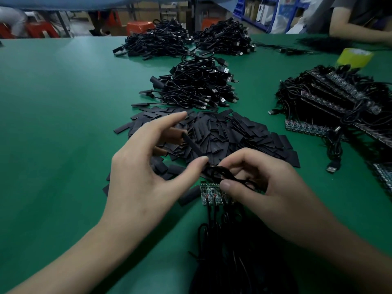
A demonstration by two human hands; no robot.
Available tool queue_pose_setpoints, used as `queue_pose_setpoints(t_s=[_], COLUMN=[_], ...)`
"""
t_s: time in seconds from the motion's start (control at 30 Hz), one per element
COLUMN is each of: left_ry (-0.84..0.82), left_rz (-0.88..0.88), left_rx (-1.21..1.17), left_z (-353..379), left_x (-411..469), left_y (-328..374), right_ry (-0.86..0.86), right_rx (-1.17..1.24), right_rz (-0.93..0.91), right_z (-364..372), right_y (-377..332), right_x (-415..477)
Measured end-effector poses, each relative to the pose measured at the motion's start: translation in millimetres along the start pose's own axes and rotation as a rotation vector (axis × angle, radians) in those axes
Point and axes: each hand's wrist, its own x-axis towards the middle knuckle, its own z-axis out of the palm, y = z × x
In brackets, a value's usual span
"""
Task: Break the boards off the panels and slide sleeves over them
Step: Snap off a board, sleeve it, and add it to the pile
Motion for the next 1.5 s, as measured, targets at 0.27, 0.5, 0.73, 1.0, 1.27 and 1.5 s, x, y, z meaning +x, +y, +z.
queue_pose_setpoints(t_s=[0.27, 0.5, 0.73, 1.0, 1.27, 1.5], left_ry=[-0.328, -0.62, -0.691, -0.558, -0.544, -0.474], left_rz=[-0.088, -0.068, -0.08, -0.063, -0.203, -0.391], left_rx=[0.359, 0.558, 0.67, 0.623, 0.274, -0.305], left_z=[-6.1, -15.0, -10.6, -13.4, -0.2, -4.8], left_x=[9.2, 13.9, 10.5, 12.3, 3.5, 7.9], left_y=[-10.1, -6.5, -5.3, -8.8, -2.4, 6.8], right_ry=[0.196, 0.248, 0.178, -0.402, -0.276, -0.158], right_rx=[-0.477, -0.791, -0.836, -0.778, -0.671, -0.122], right_rz=[-0.06, -0.202, -0.252, -0.074, -0.032, 0.122], right_z=[-35.9, -62.2, -38.3, -23.4, -10.4, -12.8], right_y=[-14.6, -37.4, -62.0, -27.5, -2.9, -4.1], right_x=[39.3, 193.7, 244.9, 79.2, 33.6, 20.7])
